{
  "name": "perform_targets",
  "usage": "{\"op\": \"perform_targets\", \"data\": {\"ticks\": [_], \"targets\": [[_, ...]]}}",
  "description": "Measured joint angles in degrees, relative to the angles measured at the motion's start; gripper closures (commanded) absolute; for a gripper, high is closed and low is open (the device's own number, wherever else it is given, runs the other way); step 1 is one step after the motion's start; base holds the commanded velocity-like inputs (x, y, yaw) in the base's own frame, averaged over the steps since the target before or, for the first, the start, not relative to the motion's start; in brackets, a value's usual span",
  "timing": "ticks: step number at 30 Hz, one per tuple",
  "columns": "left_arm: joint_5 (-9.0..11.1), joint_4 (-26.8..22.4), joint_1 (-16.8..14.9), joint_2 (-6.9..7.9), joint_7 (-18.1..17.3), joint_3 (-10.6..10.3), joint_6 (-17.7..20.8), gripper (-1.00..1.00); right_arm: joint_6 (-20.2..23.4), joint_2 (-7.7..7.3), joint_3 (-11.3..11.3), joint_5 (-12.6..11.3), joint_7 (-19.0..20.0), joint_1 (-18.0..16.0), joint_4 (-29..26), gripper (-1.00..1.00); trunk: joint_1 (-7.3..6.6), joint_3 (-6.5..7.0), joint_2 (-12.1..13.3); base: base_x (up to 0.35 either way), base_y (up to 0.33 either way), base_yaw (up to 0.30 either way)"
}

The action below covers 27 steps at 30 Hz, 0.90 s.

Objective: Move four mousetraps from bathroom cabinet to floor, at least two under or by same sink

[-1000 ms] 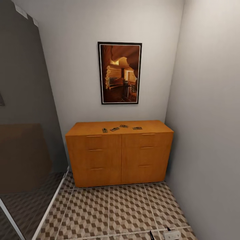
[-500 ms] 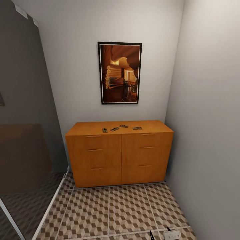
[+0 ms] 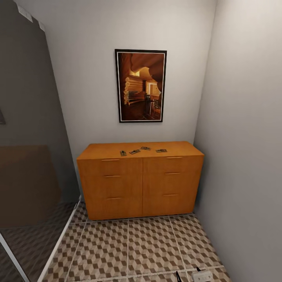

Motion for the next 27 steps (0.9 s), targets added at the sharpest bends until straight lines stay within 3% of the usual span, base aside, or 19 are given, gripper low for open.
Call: {"op": "perform_targets", "data": {"ticks": [27], "targets": [[0.03, 0.19, 0.0, 0.01, -0.02, -0.05, -0.02, -1.0, 0.08, 0.0, 0.09, 0.01, 0.06, -0.02, 0.0, -1.0, 0.0, 0.0, 0.0, 0.0, 0.0, 0.0]]}}
